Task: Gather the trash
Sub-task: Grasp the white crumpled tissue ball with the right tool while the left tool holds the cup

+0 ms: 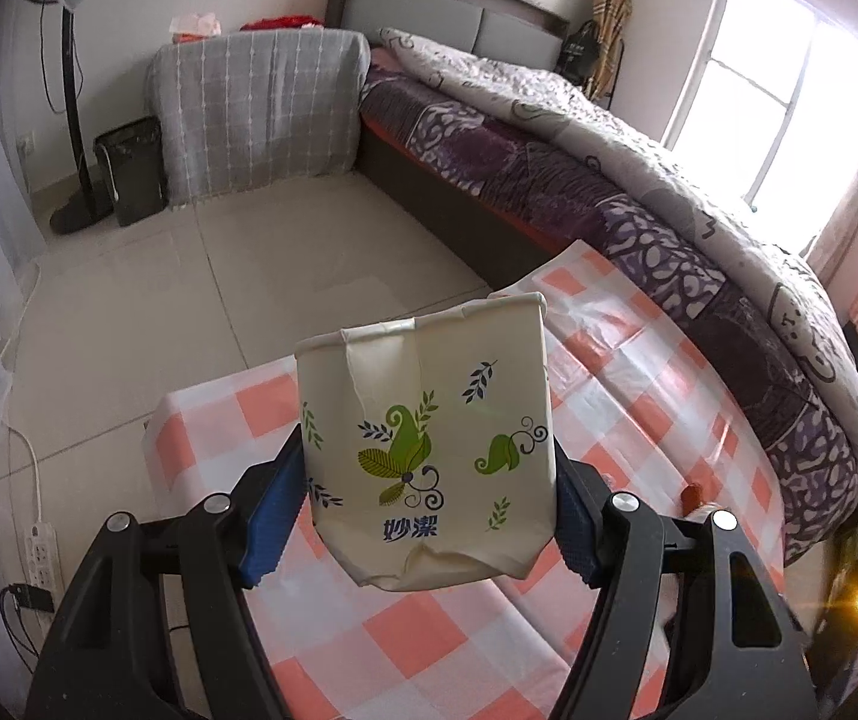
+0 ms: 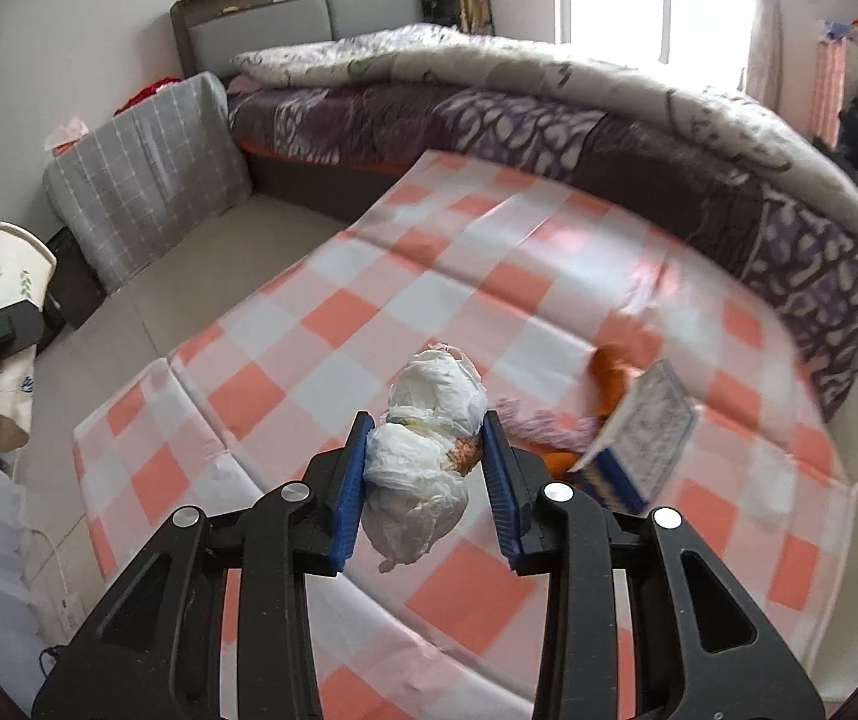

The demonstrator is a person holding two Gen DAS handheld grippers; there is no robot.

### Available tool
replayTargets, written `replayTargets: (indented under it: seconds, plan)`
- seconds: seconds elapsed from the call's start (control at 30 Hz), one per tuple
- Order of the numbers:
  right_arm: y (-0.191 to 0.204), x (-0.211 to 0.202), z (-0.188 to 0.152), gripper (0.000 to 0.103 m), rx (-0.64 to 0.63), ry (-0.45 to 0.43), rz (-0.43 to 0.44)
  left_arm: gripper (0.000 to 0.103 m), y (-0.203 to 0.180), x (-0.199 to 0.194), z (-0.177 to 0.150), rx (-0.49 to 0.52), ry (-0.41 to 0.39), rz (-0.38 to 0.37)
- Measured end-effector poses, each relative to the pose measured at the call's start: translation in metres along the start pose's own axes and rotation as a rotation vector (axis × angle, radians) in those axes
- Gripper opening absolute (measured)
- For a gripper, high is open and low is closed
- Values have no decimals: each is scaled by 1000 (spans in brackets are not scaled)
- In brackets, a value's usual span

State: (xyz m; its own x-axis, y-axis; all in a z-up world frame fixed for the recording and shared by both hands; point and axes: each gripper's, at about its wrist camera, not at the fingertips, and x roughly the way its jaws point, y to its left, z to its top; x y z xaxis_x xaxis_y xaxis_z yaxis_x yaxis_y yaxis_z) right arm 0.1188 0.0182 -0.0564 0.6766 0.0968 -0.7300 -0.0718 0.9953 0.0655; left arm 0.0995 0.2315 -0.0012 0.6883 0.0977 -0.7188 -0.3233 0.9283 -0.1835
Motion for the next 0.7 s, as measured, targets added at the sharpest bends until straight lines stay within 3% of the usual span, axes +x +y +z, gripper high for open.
replayTargets:
  seconds: [0.27,0.4,0.7]
  plan:
    - [-39,-27,-20,34,59,-47,-61,70,-31,-11,-24,135,-45,23]
    - [-61,-27,-25,34,112,-25,-82,70,-51,-15,-38,195,-64,19]
    - [-95,-53,-24,35,150,-65,-111,70,-90,-22,-52,245,-80,-32]
